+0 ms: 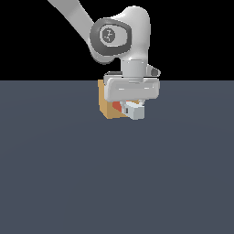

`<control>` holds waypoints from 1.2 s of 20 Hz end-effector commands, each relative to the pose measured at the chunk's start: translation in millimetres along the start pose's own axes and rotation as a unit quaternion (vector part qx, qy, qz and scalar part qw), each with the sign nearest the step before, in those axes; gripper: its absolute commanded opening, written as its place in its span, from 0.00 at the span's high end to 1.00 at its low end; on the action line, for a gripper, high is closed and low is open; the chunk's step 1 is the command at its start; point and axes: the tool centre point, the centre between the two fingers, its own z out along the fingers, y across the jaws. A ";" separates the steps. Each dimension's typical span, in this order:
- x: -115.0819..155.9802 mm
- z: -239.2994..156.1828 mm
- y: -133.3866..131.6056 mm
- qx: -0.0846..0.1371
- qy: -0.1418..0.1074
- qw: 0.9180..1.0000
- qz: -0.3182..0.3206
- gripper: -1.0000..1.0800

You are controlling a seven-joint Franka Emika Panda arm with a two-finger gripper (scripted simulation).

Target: Insert the peg into the horizontal hole in a box.

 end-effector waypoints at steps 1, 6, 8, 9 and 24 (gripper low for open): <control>10.4 -5.6 11.4 -0.001 -0.001 1.000 0.009 1.00; 23.7 -10.3 25.6 -0.001 -0.001 1.000 0.019 1.00; 26.4 -11.3 28.7 -0.001 -0.001 1.000 0.021 1.00; 27.3 -11.6 29.8 -0.001 -0.001 1.000 0.021 1.00; 26.7 -13.3 31.1 -0.003 0.000 1.000 0.020 1.00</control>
